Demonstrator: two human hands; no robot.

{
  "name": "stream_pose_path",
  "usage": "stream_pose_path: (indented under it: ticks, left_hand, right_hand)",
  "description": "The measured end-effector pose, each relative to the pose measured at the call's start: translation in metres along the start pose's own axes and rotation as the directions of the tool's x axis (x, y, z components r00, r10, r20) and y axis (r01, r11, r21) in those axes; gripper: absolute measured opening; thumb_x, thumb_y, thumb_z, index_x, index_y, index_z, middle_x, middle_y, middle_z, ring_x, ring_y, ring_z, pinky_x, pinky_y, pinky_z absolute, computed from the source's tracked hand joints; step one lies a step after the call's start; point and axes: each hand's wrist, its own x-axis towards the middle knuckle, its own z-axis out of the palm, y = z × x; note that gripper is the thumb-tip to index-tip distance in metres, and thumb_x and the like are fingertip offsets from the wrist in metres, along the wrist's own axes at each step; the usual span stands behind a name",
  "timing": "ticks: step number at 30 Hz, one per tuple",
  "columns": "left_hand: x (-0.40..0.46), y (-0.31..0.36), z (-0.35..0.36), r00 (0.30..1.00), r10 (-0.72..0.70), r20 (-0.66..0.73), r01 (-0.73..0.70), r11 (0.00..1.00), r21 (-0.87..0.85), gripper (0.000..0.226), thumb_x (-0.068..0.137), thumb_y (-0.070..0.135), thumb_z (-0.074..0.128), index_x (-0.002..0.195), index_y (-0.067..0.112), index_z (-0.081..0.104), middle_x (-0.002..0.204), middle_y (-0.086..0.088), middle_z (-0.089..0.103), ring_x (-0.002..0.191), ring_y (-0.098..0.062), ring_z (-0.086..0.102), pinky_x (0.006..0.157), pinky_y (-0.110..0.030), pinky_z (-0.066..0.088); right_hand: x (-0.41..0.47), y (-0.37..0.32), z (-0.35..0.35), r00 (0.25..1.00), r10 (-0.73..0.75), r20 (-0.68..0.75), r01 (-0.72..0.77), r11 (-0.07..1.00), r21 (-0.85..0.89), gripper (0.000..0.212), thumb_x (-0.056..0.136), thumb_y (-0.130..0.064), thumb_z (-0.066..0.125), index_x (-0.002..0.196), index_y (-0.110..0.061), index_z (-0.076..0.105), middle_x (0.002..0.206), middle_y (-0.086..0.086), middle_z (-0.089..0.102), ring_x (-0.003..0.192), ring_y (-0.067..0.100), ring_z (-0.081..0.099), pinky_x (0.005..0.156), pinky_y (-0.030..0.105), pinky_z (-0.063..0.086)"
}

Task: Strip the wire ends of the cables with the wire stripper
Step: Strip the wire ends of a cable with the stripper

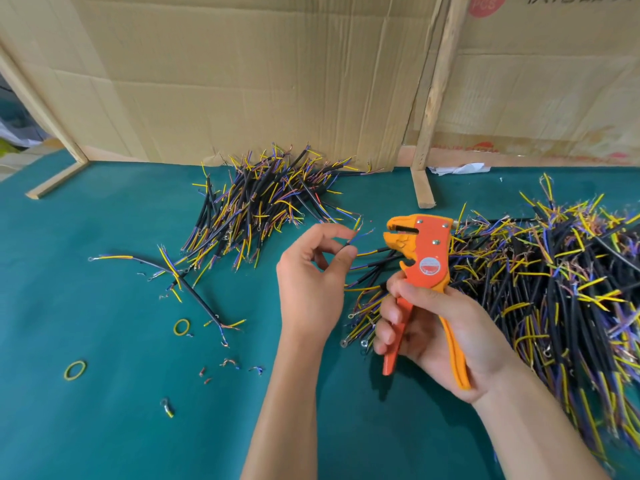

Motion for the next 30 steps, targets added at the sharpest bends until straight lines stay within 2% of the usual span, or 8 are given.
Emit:
stream_pose_path:
  ticks: [3,8,14,17,22,26,30]
  left_hand:
    - [0.000,0.000,0.001,1.000,0.000,-0.015,0.000,1.000,0.006,0.027,0.084,0.005,0.075,0.085,0.032,0.070,0.067,0.018,0.058,0.060,-0.015,0.039,0.061,-0.026,0.038]
    - [-0.001,-0.001,0.002,0.996,-0.015,-0.085,0.015,1.000,-0.003,0.025,0.084,0.007,0.075,0.081,0.031,0.071,0.069,0.018,0.061,0.064,-0.026,0.042,0.061,-0.032,0.041]
    - [0.000,-0.001,0.001,0.990,-0.039,-0.137,0.038,0.999,-0.005,0.018,0.082,0.008,0.076,0.081,0.026,0.075,0.069,0.017,0.064,0.061,-0.021,0.044,0.062,-0.030,0.043]
    - [0.000,0.000,0.002,0.993,-0.027,-0.119,0.030,0.999,0.028,0.025,0.081,0.008,0.078,0.077,0.032,0.073,0.070,0.014,0.067,0.062,-0.022,0.046,0.063,-0.032,0.044]
    - [-0.002,0.003,0.003,0.995,-0.007,-0.102,0.016,0.996,0.083,0.027,0.079,0.008,0.079,0.075,0.035,0.073,0.071,0.014,0.067,0.060,-0.007,0.046,0.064,-0.027,0.045]
    - [-0.002,0.002,0.003,0.994,-0.007,-0.106,0.016,0.996,0.083,0.024,0.079,0.011,0.080,0.075,0.034,0.074,0.071,0.016,0.068,0.061,-0.008,0.048,0.065,-0.028,0.046]
    - [-0.003,0.002,0.004,0.995,0.000,-0.097,0.008,0.997,0.082,0.023,0.078,0.012,0.081,0.076,0.034,0.075,0.071,0.015,0.068,0.061,-0.009,0.048,0.067,-0.033,0.048]
  right_hand:
    - [-0.003,-0.006,-0.006,0.997,0.000,0.083,-0.001,1.000,0.013,0.038,0.074,-0.021,0.089,0.093,-0.008,0.059,0.074,0.014,0.050,0.063,0.032,0.055,0.064,0.045,0.054]
    - [-0.005,-0.005,-0.006,0.973,0.084,0.213,-0.081,0.996,-0.022,0.033,0.079,-0.020,0.086,0.097,-0.007,0.062,0.079,0.018,0.054,0.069,0.036,0.059,0.070,0.051,0.054]
    - [0.001,0.005,0.007,0.986,0.136,0.100,-0.134,0.991,-0.026,0.045,0.068,-0.019,0.091,0.100,-0.006,0.060,0.080,0.020,0.058,0.070,0.037,0.061,0.071,0.051,0.057]
    - [0.002,0.006,0.009,0.989,0.129,0.074,-0.126,0.991,-0.042,0.035,0.073,-0.016,0.083,0.099,-0.006,0.061,0.080,0.020,0.057,0.071,0.037,0.061,0.070,0.050,0.057]
    - [0.003,0.005,0.008,0.987,0.128,0.101,-0.120,0.990,-0.078,0.018,0.082,-0.015,0.076,0.090,-0.008,0.062,0.078,0.016,0.055,0.068,0.034,0.058,0.068,0.048,0.056]
    - [0.004,0.009,0.009,0.991,0.118,0.070,-0.114,0.992,-0.059,0.013,0.085,-0.017,0.074,0.085,-0.012,0.063,0.070,0.013,0.050,0.059,0.030,0.053,0.060,0.043,0.053]
    - [0.005,0.010,0.013,0.994,0.114,0.001,-0.113,0.993,-0.041,0.027,0.085,-0.029,0.075,0.073,-0.014,0.056,0.062,0.009,0.043,0.049,0.025,0.044,0.050,0.036,0.046]
